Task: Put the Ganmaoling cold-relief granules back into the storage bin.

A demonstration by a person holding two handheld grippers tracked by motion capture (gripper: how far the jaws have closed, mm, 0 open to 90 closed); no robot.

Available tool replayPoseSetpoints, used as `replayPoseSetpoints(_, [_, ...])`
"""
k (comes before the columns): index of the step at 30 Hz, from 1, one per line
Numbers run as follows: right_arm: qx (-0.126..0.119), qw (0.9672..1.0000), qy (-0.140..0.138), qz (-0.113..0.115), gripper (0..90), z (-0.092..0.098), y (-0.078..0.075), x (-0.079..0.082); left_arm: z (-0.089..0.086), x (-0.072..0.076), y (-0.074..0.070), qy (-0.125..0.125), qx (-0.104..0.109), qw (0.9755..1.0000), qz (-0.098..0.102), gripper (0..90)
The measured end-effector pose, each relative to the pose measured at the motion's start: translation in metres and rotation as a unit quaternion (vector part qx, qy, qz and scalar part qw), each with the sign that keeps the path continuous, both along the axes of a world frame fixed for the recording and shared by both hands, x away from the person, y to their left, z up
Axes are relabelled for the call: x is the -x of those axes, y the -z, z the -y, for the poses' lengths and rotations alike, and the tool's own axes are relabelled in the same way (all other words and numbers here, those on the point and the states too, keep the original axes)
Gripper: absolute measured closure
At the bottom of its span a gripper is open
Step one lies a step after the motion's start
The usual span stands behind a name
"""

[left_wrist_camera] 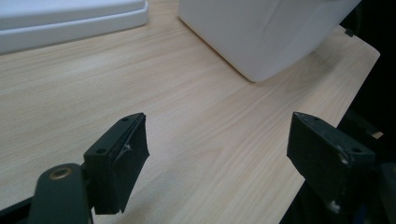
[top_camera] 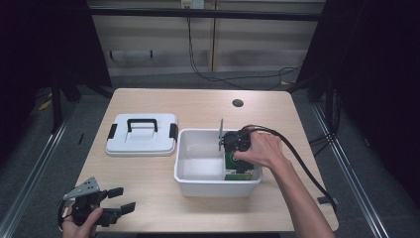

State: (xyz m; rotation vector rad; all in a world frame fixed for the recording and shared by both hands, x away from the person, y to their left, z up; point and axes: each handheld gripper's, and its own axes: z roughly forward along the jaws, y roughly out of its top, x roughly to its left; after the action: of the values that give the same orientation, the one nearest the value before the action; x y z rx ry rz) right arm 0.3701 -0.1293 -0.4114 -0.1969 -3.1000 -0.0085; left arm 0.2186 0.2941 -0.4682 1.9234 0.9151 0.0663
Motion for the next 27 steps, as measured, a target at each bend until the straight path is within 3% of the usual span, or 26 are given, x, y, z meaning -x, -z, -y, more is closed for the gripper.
replayPoseSetpoints(2, [0.000,0.9998,0.008,-0.019,11.7,0.001,0.000,-0.002,0.000,0.000,0.000,-0.003,-0.002,1.0000,0.001,20.4])
replayPoseSetpoints(13, [-0.022,0.9997,0.005,-0.002,9.2,0.006,-0.008,0.000,0.000,0.000,0.000,-0.001,-0.002,1.0000,0.000,20.4])
replayPoseSetpoints(19, [-0.026,0.9995,0.016,-0.002,9.2,0.007,-0.014,0.003,0.000,0.000,0.000,-0.001,-0.001,1.0000,0.001,20.4])
replayPoseSetpoints(27, [-0.068,0.9975,0.019,0.007,12.5,0.015,-0.029,0.004,0.000,0.000,0.000,-0.002,-0.001,1.0000,0.000,20.4])
